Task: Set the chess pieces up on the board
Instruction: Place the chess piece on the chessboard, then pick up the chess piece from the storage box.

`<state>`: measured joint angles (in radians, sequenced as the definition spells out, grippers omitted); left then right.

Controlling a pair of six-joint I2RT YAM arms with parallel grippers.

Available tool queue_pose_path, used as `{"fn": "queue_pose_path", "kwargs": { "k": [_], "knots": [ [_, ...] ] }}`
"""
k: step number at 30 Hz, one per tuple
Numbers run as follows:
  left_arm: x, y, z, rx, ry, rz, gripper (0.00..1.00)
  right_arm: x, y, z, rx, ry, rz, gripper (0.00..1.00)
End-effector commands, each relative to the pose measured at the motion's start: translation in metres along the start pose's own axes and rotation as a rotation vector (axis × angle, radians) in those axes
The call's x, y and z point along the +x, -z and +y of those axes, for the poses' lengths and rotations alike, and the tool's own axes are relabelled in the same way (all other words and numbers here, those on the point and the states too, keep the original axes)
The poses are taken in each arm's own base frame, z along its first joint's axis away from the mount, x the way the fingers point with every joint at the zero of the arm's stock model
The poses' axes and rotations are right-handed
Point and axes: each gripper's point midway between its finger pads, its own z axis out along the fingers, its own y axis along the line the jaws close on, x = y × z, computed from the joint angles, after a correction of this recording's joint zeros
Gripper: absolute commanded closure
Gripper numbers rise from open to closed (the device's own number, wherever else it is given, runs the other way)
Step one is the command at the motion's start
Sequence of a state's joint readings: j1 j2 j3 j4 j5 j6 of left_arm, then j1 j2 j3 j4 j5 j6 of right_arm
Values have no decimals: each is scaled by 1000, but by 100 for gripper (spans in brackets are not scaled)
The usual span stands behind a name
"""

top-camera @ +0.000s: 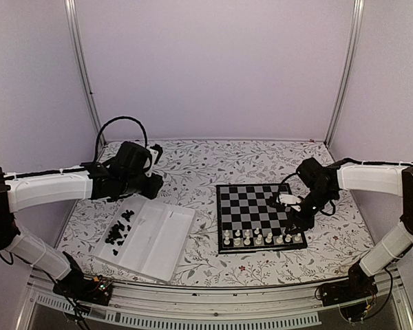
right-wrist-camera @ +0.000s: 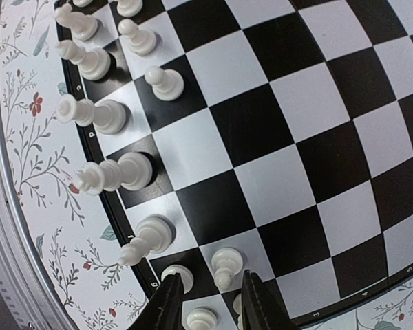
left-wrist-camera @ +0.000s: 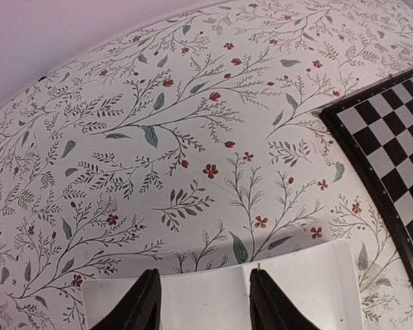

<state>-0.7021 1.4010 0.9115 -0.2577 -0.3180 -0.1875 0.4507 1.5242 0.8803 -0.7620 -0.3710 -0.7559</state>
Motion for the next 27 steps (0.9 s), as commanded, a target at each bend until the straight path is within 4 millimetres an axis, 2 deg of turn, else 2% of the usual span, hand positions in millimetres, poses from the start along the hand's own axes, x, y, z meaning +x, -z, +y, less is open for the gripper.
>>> {"fn": "queue_pose_path", "kwargs": {
  "k": [1,5,10,11,12,13,14,15,16,19,21,23,27],
  "knots": [
    [-6,4,-5,26,13,21,53,-30,31,5,-4,35,-81,68],
    [18,17,-6,6,56,171,56,-56,65,-1,45,65,-134,67],
    [71,44,-9,-38,136,388,57,-99,121,-27,219,119,-221,63],
    [81,49,-12,-28,155,424,58,-109,133,-35,272,126,-245,57],
    [91,54,-18,-9,167,454,59,-118,145,-43,331,129,-273,47],
    [99,57,-22,8,179,477,59,-126,156,-56,403,112,-310,33],
    [107,60,-23,9,188,499,59,-135,171,-68,478,94,-369,9],
    [113,62,-23,3,197,509,59,-140,179,-75,496,39,-435,2],
    [117,61,-22,0,205,510,60,-140,184,-75,456,2,-493,1],
    [129,57,-27,28,198,523,62,-139,171,-73,332,-45,-522,2],
    [138,55,-25,16,176,544,63,-138,155,-69,254,-34,-485,16],
    [152,53,-23,6,159,578,63,-135,144,-65,211,-10,-463,25],
    [167,44,-37,78,133,613,63,-120,127,-63,199,5,-401,32]
  ]
}}
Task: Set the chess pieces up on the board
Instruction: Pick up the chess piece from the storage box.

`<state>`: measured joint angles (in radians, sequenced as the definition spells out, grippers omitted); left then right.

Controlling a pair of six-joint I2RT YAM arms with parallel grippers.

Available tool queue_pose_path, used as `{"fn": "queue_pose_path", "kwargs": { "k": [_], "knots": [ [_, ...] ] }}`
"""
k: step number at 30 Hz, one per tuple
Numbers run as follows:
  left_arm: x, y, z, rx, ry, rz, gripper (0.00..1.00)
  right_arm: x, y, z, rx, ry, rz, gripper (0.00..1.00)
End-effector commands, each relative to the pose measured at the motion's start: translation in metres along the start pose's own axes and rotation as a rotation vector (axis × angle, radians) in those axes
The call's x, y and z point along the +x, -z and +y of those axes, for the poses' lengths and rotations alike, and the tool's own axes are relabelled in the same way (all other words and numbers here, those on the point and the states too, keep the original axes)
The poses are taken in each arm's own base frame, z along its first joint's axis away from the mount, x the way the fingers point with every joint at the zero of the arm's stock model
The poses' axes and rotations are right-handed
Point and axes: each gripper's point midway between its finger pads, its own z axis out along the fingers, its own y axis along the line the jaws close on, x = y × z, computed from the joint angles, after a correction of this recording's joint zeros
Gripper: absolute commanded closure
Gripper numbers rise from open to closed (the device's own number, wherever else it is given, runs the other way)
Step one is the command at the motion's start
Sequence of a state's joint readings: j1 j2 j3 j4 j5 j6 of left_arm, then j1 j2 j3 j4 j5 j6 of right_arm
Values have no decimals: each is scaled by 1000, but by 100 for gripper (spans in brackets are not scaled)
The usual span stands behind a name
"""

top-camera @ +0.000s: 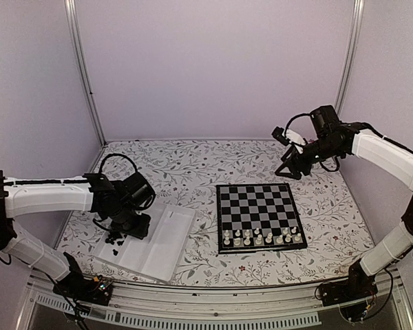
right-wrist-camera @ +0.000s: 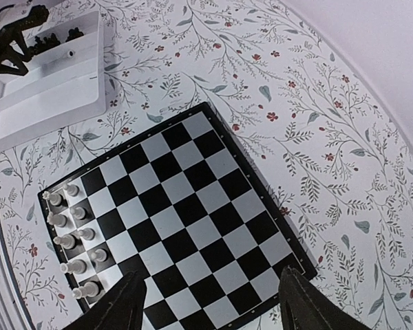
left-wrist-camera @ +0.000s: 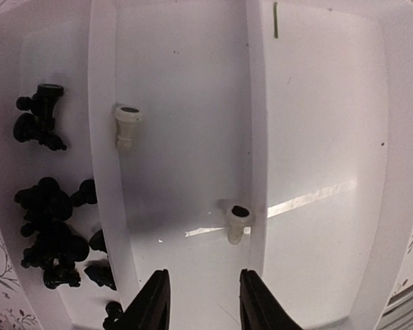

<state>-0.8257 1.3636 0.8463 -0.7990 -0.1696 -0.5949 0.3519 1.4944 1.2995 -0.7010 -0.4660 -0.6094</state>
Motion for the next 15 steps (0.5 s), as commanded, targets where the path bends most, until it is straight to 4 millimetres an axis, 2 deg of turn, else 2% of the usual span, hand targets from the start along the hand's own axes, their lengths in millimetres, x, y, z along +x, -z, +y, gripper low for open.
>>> {"fn": "queue_pose_path", "kwargs": {
  "k": [1,8,12,15],
  "knots": [
    [13,-20,-12,51,-40,54,63,19,-7,16,-68,15,48,33],
    [8,-47,-14,48,-60,82,69,53,-20,15,-65,30,169,40],
    [3,-58,-17,88,-67,78,70,63,-29,14,-80,16,208,41],
    [-4,-63,-12,86,-55,66,69,67,-34,12,-88,-4,230,43]
  ]
}}
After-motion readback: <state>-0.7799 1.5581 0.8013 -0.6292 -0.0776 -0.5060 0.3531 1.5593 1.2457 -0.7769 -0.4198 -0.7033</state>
